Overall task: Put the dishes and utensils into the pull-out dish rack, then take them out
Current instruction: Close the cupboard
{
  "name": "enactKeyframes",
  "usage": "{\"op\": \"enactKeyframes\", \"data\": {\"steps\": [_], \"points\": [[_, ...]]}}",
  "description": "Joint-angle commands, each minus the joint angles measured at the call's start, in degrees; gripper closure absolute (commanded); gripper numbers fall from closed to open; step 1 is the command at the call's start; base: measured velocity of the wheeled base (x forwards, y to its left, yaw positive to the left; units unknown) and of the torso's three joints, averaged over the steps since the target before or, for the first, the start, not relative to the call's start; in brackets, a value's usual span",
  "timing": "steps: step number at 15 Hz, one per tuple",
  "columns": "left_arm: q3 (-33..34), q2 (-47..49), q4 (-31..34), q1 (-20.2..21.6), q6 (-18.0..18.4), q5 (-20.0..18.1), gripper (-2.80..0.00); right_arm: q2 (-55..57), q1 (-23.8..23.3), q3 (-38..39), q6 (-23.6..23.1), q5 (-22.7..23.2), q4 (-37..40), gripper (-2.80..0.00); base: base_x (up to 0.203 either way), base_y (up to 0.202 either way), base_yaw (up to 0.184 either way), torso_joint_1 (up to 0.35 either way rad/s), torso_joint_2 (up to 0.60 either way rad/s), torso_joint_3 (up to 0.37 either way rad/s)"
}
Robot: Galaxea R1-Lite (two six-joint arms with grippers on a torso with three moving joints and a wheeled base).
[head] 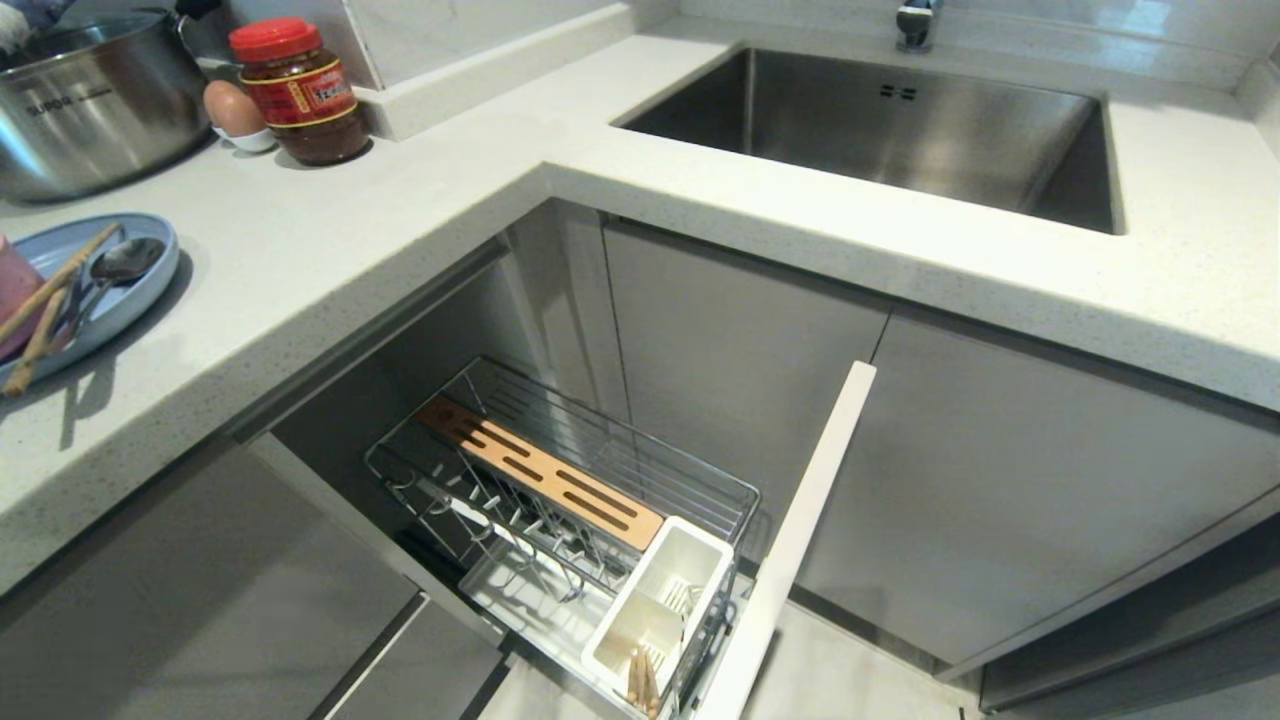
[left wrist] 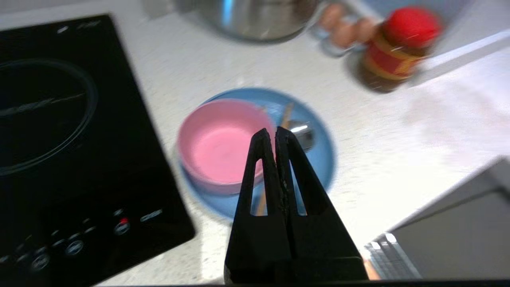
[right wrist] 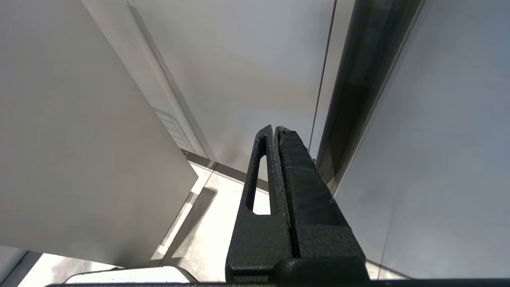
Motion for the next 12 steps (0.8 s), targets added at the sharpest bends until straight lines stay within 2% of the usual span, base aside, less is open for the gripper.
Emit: {"op": "enactKeyframes", "data": {"steps": [1, 3, 4, 5, 7, 10, 12], "points": [[2.3, -4.8, -3.7, -2.3, 0.0, -1.6, 0.00, -0.2, 0.0, 0.0, 0.0, 0.0, 0.0, 0.00, 0.000, 0.000, 0.000, 0.000, 0.00, 0.000], [6.6, -9.0, -8.1, -2.5, 1.1, -7.0, 0.00, -0.2, 0.0, 0.0, 0.0, 0.0, 0.0, 0.00, 0.000, 0.000, 0.000, 0.000, 0.00, 0.000], [9.6, -11.7, -9.9, -2.5, 2.9, -11.4, 0.00, -0.2, 0.0, 0.0, 0.0, 0.0, 0.0, 0.00, 0.000, 0.000, 0.000, 0.000, 0.00, 0.000], [13.2, -14.2, -10.9, -2.4, 5.6, -15.1, 0.00, -0.2, 0.0, 0.0, 0.0, 0.0, 0.0, 0.00, 0.000, 0.000, 0.000, 0.000, 0.00, 0.000], [19.4, -20.3, -11.5, -2.3, 11.7, -19.5, 0.00, -0.2, 0.0, 0.0, 0.0, 0.0, 0.0, 0.00, 0.000, 0.000, 0.000, 0.000, 0.00, 0.000], [29.1, -30.8, -11.8, -1.3, 20.2, -20.8, 0.00, -0.2, 0.0, 0.0, 0.0, 0.0, 0.0, 0.00, 0.000, 0.000, 0.000, 0.000, 0.00, 0.000], [36.9, -36.2, -11.8, -0.2, 23.5, -21.5, 0.00, -0.2, 0.0, 0.0, 0.0, 0.0, 0.0, 0.00, 0.000, 0.000, 0.000, 0.000, 0.00, 0.000]]}}
